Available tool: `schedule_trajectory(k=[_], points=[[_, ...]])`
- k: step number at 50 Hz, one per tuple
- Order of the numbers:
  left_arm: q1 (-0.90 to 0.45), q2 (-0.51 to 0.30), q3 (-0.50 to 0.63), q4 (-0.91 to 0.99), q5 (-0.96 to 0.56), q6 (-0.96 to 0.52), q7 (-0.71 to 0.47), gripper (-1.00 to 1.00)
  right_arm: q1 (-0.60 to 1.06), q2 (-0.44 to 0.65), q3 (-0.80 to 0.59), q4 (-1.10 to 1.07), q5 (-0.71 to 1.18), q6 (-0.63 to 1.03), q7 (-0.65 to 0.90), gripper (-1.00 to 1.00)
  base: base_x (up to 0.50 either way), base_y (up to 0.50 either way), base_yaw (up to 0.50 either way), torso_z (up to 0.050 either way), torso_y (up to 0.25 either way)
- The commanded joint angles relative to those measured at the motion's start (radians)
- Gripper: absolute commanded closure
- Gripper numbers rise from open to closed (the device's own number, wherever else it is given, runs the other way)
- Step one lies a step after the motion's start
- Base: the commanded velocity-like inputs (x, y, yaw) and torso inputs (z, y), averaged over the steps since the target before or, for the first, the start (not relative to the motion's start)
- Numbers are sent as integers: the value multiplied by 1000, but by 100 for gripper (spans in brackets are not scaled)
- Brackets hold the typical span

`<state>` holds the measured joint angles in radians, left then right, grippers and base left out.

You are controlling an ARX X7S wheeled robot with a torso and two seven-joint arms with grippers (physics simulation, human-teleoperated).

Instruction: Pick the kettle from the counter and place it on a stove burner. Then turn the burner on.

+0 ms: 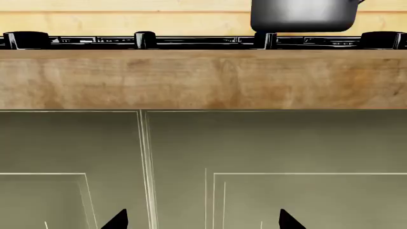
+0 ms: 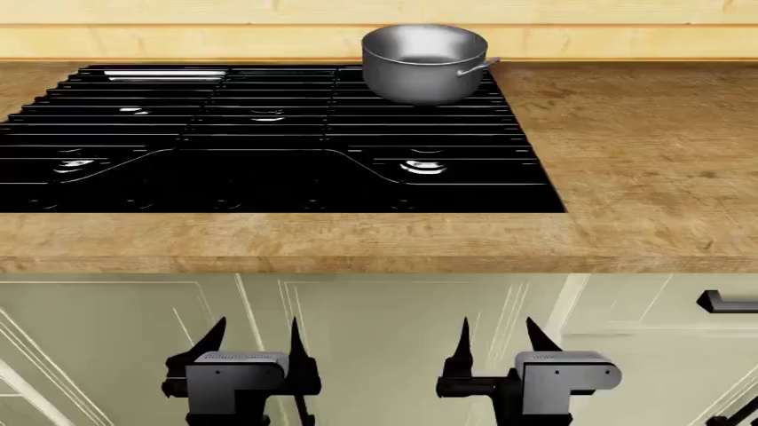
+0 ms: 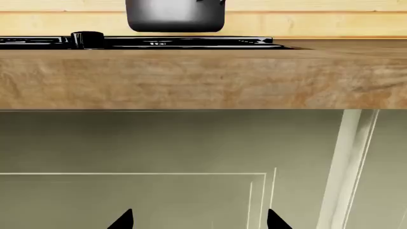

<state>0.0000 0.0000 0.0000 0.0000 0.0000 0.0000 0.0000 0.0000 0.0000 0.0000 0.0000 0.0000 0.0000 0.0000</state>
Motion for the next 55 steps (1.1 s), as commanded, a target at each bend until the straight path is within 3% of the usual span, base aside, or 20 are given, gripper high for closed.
schedule_trajectory(k=[1, 12, 55], points=[[0, -16, 19, 0, -14, -2, -18, -100, 2, 15, -18, 1, 7, 7, 30, -100, 0, 0, 0, 0, 0], [-6, -47, 55, -4, -43, -2, -55, -100, 5, 44, -53, 4, 37, 2, 77, -100, 0, 17, 0, 0, 0], [-13, -100, 117, -12, -98, 3, -123, -100, 16, 99, -120, 12, 99, -5, 138, -100, 0, 499, 0, 0, 0]])
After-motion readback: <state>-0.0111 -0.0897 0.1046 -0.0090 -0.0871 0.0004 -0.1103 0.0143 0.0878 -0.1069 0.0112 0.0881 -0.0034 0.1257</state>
